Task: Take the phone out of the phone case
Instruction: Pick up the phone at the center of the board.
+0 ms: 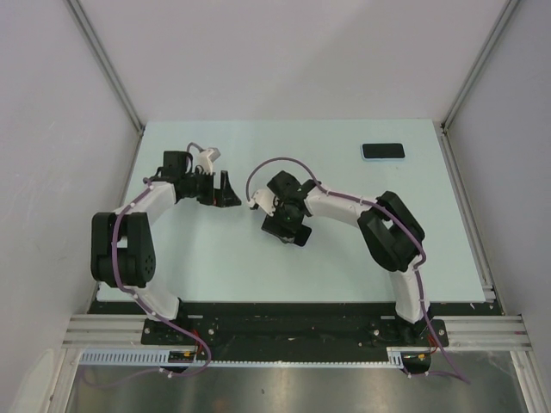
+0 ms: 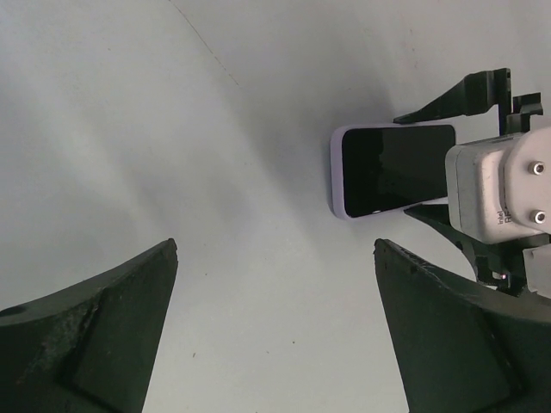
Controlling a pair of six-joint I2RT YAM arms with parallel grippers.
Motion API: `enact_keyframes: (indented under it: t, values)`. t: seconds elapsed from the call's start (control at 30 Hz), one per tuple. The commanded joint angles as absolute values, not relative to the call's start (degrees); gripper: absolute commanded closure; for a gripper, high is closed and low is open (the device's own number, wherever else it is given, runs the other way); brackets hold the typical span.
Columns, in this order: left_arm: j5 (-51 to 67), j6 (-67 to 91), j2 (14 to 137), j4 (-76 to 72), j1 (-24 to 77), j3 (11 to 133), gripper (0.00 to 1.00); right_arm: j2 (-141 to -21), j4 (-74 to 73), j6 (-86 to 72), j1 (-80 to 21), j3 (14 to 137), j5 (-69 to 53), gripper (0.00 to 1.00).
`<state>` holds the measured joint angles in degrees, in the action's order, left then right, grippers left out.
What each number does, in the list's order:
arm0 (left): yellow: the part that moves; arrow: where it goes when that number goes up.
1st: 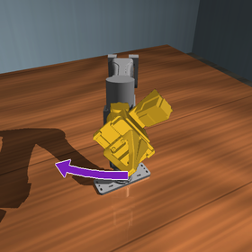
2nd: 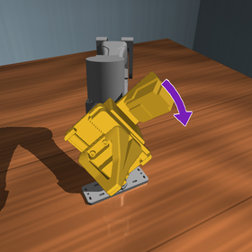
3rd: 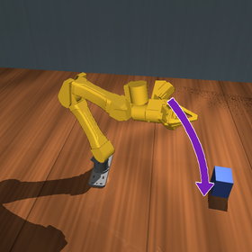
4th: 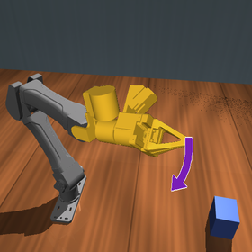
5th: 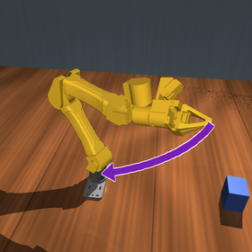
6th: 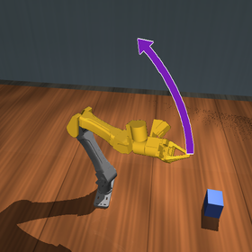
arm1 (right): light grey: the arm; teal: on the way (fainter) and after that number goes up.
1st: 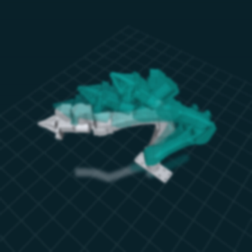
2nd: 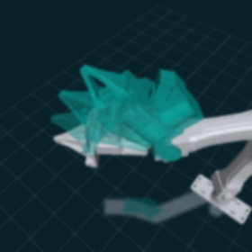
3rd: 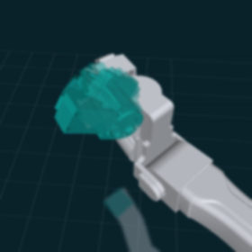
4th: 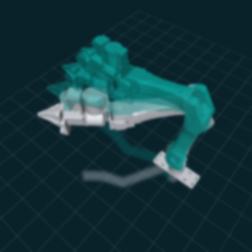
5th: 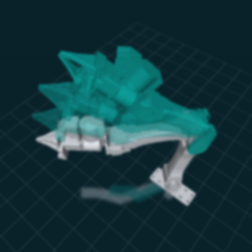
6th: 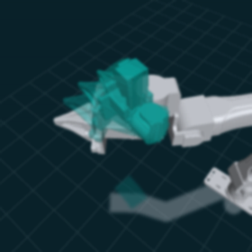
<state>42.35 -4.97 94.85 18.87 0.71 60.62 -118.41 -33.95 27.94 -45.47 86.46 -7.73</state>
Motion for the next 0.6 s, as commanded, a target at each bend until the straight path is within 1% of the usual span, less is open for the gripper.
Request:
enact_keyframes:
  t: [0.0, 0.13, 0.23, 0.57]
  values:
    - [47.0, -3.5, 95.4, 17.6, 0.4, 60.3, 0.0, -113.5, -30.9, 30.2, -45.2, 84.5, -4.1, 0.96]
    - [52.5, -3.5, 95.4, 17.1, 0.5, 60.2, 0.0, -110.1, -27.8, 30.4, -45.4, 82.0, -1.7, 1.0]
    - [55.3, -3.4, 95.8, 16.9, 0.8, 60.3, 0.0, -107.0, -25.6, 30.8, -45.7, 80.5, -0.4, 1.0]
    - [57.4, -3.0, 96.6, 16.9, 4.4, 62.6, 0.0, -95.8, -20.4, 33.3, -48.2, 75.1, 4.5, 1.0]
